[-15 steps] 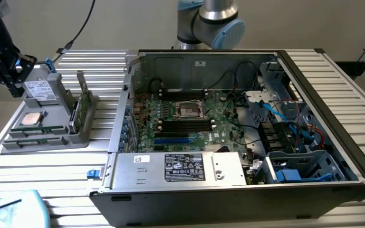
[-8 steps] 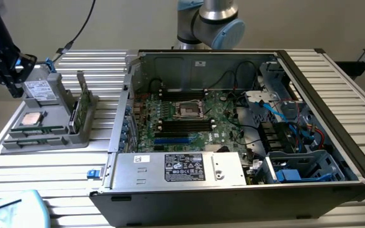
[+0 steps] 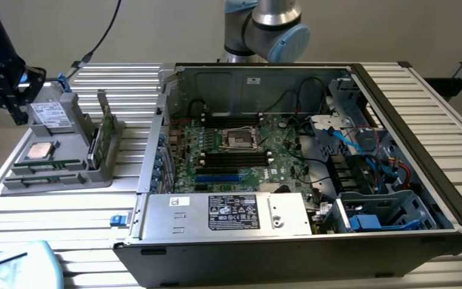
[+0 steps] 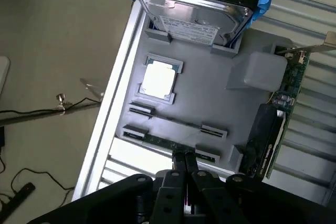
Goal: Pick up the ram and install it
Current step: 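Pick up the ram and move it above insertion slot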
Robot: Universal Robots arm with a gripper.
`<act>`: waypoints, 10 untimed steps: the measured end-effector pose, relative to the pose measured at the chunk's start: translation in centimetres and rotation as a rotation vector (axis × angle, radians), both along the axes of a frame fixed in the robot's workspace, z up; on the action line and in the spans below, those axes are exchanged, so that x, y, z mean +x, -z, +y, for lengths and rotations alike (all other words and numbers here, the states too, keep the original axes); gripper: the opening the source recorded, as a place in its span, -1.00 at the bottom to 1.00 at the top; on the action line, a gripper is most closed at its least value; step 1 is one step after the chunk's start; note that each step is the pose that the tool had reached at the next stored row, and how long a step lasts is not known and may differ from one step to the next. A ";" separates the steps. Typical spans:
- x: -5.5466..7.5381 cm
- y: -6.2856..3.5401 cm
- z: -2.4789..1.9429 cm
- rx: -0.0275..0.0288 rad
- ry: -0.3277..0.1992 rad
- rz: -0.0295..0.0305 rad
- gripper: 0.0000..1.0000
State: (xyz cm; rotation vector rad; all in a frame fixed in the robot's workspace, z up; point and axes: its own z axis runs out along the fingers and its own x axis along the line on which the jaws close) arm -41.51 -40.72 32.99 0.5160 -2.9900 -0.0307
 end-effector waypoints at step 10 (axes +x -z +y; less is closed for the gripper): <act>0.0 0.03 0.00 -0.0008 -0.182 -0.0158 -0.80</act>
